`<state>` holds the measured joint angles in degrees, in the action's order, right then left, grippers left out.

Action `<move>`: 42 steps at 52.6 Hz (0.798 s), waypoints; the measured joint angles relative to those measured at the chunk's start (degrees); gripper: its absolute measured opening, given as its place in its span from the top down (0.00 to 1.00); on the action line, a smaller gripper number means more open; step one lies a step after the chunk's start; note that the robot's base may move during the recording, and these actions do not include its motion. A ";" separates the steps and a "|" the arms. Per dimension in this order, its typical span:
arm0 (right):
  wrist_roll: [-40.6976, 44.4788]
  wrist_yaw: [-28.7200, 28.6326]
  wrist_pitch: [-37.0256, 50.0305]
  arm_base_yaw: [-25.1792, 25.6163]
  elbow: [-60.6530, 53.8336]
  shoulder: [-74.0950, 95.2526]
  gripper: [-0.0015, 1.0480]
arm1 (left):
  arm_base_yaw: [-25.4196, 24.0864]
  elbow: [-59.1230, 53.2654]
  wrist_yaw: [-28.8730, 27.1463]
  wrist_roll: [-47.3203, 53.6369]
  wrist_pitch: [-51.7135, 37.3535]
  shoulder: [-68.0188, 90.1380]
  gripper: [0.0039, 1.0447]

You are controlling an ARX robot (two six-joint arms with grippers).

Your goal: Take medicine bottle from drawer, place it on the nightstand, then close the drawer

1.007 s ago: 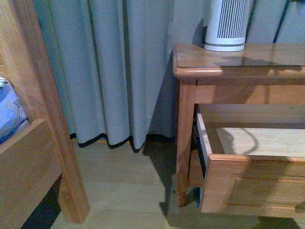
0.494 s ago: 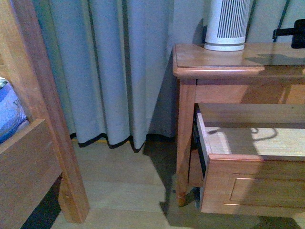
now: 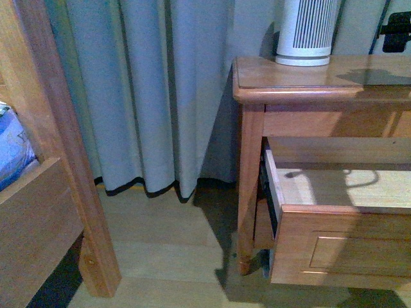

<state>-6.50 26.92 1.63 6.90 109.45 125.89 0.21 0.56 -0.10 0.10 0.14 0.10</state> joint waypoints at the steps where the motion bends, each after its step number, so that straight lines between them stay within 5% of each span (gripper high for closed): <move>1: 0.00 0.13 0.70 -0.04 -0.57 -0.44 0.07 | 0.00 0.00 0.00 0.00 0.00 0.00 0.06; 16: -0.81 2.36 16.24 -1.01 -29.70 -28.50 0.07 | 0.00 0.00 0.00 0.00 0.00 0.00 0.06; 42: -4.42 -3.67 9.94 -4.26 -83.54 -67.80 0.07 | 0.00 0.00 0.02 0.00 0.00 0.00 0.06</move>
<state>-10.92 23.24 11.57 2.63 25.91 58.08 0.21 0.56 -0.08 0.10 0.14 0.10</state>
